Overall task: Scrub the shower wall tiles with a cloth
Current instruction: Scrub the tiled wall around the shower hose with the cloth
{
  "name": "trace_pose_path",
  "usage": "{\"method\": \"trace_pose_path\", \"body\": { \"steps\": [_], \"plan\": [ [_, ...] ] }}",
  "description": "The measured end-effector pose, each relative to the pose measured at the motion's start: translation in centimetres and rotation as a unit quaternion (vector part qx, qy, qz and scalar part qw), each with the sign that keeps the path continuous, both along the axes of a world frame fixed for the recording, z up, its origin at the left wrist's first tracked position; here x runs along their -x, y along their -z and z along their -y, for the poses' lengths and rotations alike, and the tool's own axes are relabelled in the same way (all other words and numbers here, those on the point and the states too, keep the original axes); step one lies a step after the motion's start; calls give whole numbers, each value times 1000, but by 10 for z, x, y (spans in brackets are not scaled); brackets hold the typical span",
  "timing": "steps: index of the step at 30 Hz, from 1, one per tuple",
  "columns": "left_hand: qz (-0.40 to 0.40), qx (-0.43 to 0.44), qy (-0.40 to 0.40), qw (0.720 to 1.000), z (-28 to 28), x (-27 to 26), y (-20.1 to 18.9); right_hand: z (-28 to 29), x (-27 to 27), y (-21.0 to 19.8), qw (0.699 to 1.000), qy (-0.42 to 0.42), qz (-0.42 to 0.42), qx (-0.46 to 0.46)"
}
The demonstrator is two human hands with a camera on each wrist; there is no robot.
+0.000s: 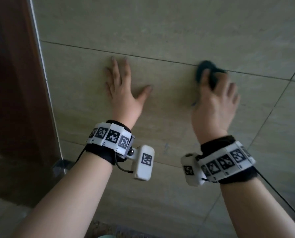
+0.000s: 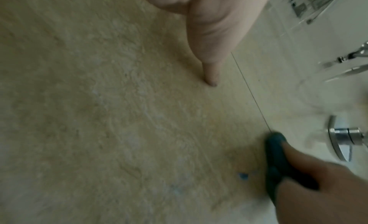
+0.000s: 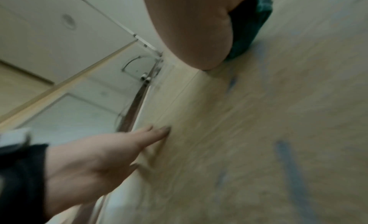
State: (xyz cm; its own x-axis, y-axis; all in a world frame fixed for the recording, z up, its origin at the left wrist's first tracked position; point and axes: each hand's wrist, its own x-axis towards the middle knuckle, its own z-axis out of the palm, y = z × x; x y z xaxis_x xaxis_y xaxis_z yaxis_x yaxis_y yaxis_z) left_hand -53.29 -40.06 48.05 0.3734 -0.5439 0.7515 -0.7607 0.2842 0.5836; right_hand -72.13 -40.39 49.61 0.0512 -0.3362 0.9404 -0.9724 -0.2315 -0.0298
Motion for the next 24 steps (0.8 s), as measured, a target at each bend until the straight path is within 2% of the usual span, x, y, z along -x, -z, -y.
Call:
{"method": "trace_pose_path", "body": {
  "steps": [2, 5, 6, 9, 11, 13, 15, 18, 20, 24],
  "plan": [
    [17, -5, -3, 1000, 1, 10, 0, 2, 15, 4, 996, 59, 73, -7],
    [29, -2, 0, 1000, 4, 21, 1, 2, 2, 5, 993, 18, 118, -2],
    [32, 0, 2, 999, 4, 21, 1, 0, -10, 6, 995, -4, 100, -1],
    [45, 0, -4, 999, 5, 17, 2, -8, -43, 19, 996, -70, -47, -28],
    [53, 1, -8, 999, 5, 14, 2, -7, -33, 20, 991, -94, -88, -31],
    [57, 0, -3, 998, 6, 13, 1, -6, 0, 18, 996, -80, -37, -19],
    [58, -1, -1, 998, 6, 14, 1, -6, 35, 17, 998, -28, 49, -7],
    [59, 5, -1, 998, 6, 19, 2, -1, 41, 25, 994, 22, 107, -10],
    [68, 5, -3, 998, 6, 21, 4, 1, 15, 36, 998, -10, 64, 4],
    [77, 4, -12, 997, 6, 22, 5, -7, -25, 67, 989, -98, -104, -35]
  ]
}}
